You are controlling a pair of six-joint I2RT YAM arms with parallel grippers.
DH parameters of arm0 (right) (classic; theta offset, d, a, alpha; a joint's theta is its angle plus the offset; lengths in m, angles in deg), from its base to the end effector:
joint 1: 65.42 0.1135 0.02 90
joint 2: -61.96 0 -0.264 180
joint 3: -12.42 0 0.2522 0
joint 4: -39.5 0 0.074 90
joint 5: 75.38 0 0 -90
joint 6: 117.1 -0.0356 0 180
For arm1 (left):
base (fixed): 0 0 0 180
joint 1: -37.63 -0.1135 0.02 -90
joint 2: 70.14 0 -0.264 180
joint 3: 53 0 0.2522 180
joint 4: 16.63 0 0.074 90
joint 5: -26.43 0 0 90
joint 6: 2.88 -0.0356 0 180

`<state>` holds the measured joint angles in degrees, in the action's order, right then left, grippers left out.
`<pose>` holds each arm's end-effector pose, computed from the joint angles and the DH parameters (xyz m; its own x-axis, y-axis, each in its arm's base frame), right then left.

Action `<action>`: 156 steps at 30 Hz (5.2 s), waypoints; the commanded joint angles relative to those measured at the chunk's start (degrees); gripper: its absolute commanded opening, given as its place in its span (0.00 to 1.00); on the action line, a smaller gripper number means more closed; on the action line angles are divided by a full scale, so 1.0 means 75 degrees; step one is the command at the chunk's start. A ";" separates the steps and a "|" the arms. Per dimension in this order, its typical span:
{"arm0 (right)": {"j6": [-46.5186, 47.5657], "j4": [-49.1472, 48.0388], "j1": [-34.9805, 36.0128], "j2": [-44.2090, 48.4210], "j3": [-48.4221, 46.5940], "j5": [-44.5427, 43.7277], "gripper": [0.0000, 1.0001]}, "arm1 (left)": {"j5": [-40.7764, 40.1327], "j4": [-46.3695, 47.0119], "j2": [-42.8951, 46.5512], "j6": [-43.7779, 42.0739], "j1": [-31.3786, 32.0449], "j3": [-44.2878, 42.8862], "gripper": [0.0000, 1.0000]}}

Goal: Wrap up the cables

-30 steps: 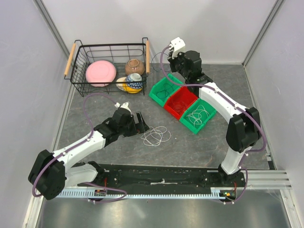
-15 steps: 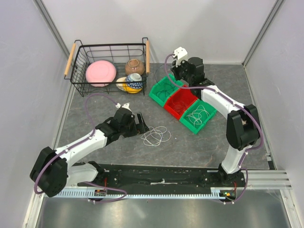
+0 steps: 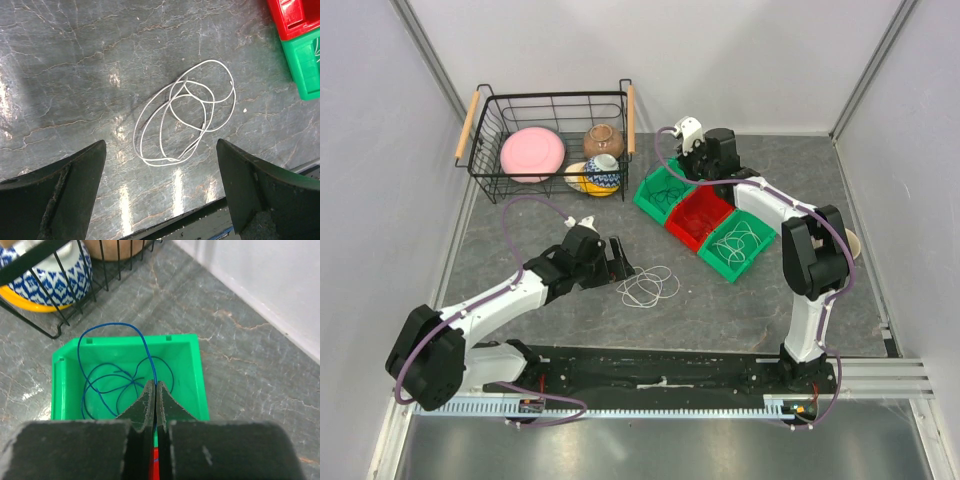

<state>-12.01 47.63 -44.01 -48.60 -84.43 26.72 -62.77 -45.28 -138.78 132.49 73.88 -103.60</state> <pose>0.4243 0.1744 0.2604 -0.1943 -0.3496 -0.9165 -0.6097 0.7750 -0.1664 0.1923 -0.1416 0.2015 -0.8385 -0.2676 -0.4747 0.0032 0.8687 -0.4953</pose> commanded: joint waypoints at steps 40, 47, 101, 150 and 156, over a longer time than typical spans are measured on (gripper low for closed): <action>0.0308 -0.0984 0.0005 -0.0540 0.0097 0.0309 0.00 | 0.0257 -0.0147 -0.0328 0.0186 0.0007 -0.0467 0.98; 0.0483 -0.0914 0.0005 -0.0223 0.0379 0.0052 0.00 | 0.0351 -0.0065 -0.0387 0.0197 0.0007 -0.0432 0.98; 0.1890 0.1172 0.0603 -0.1993 -0.1590 -0.2187 0.16 | 0.0093 -0.0065 0.0012 0.0186 0.0007 -0.0151 0.97; -0.1180 -0.2402 0.0649 0.6302 0.4668 -0.0810 0.98 | 0.0889 0.0075 -0.0496 -0.1770 0.0463 -0.2248 0.02; -0.1180 -0.1817 0.0661 0.6878 0.4856 0.0647 0.98 | 0.0913 0.0650 0.0701 -0.2133 0.0464 -0.2260 0.02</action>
<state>-19.18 33.03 -39.38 0.01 -48.80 21.67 -55.89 -44.71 -138.41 121.17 77.14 -118.48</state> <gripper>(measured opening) 0.982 0.036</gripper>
